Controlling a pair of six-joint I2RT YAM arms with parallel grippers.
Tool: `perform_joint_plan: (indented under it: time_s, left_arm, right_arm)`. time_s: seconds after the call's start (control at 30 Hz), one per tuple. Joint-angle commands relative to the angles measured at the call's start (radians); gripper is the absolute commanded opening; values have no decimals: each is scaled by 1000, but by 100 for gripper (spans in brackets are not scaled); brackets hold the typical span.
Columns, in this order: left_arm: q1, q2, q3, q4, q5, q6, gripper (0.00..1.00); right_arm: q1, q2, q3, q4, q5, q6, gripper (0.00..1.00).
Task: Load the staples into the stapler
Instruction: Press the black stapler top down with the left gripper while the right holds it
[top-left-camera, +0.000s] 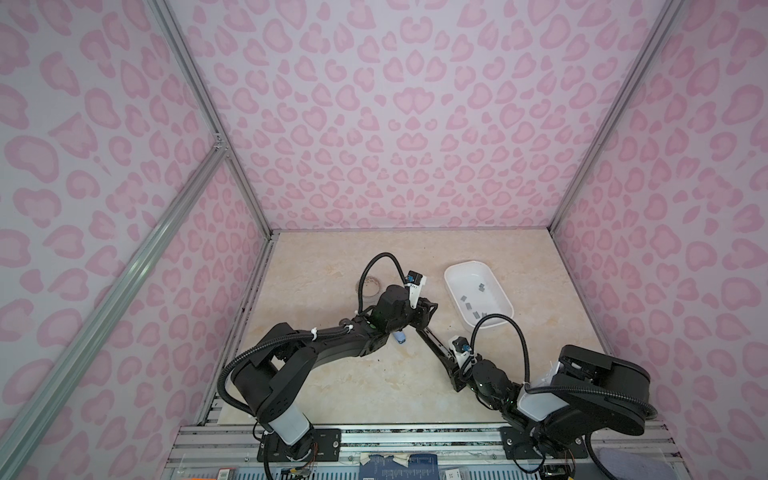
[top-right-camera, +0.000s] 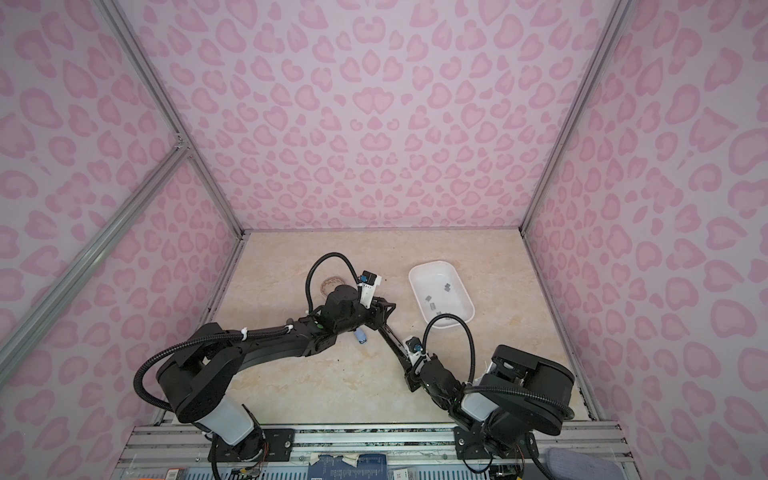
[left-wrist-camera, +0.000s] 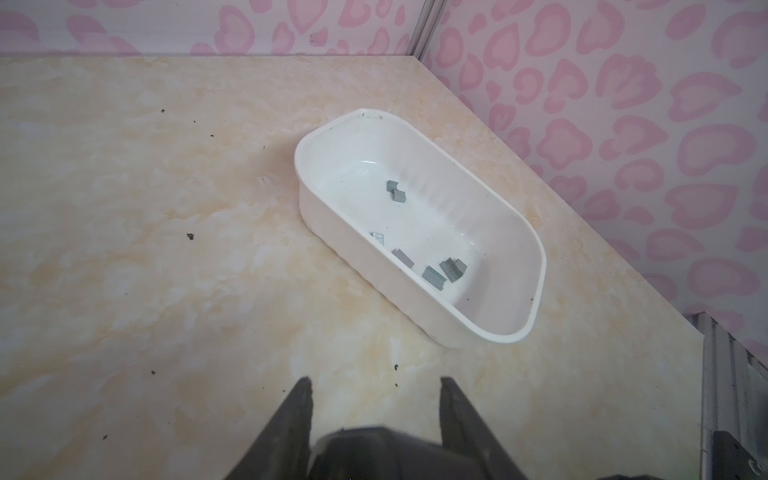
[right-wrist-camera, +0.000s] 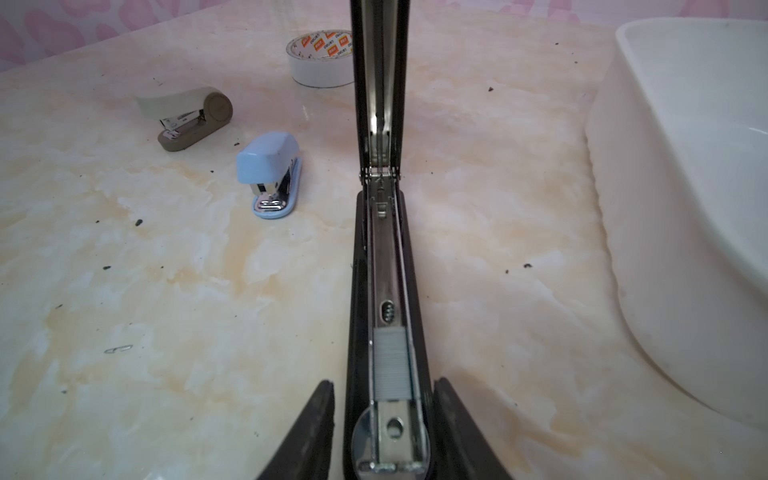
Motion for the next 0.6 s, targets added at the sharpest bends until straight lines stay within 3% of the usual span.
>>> perform_joint_plan:
  time_s: [0.0, 0.23, 0.43, 0.57]
  left_arm:
    - [-1, 11, 7, -7, -1, 11, 50]
    - [-7, 13, 2, -5, 1, 19, 50]
    - [-48, -7, -40, 32, -19, 67, 50]
    - [-86, 3, -48, 34, -62, 97, 50]
  right_arm:
    - [2, 11, 4, 56, -10, -16, 36]
    - [2, 14, 0, 61, -9, -13, 24]
    - [2, 20, -8, 79, -3, -9, 7]
    - [1, 45, -12, 113, -13, -4, 4]
